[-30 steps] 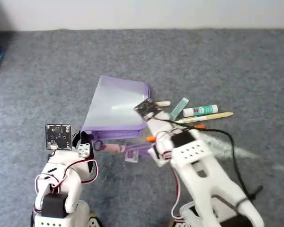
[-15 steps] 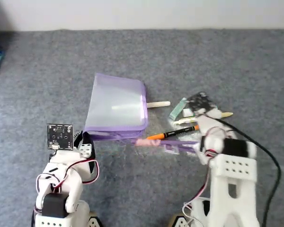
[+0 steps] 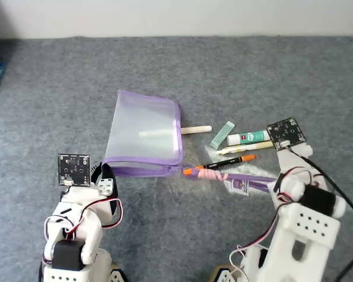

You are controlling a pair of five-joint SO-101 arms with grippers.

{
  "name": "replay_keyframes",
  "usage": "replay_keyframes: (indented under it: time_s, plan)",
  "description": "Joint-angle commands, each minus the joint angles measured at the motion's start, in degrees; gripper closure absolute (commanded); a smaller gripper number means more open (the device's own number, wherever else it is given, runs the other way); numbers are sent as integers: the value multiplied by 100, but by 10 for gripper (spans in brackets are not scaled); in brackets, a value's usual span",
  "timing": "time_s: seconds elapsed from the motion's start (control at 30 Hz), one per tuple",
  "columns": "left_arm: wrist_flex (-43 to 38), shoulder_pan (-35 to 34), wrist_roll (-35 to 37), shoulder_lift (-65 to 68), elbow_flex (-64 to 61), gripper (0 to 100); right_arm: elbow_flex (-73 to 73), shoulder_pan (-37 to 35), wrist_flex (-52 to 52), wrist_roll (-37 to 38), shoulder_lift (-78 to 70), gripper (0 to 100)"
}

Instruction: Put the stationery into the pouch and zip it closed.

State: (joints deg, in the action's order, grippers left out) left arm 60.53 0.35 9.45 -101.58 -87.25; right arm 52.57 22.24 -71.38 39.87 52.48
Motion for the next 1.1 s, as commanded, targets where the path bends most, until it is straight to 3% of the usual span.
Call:
replay_keyframes:
  time_s: [0.0,0.27,0.67,0.8,0.93,1.07]
  plan:
    - [-123,-18,-62,-53,57,984,-281,-48,-198,44,418,991]
    - [-290,-26,-26,-26,-127,763,-290,-963,-840,26,1560,991]
    - [-853,-18,-70,-26,-664,754,-738,-1754,-1780,18,3134,991]
    - [-888,149,-360,-53,-760,841,-1248,-2202,-2141,-255,3196,991]
    - [-1415,448,-686,-26,-936,966,-1407,-2510,-2343,-712,3196,991]
    - [-1662,580,-879,-26,-936,986,-1415,-2624,-2387,-914,3196,991]
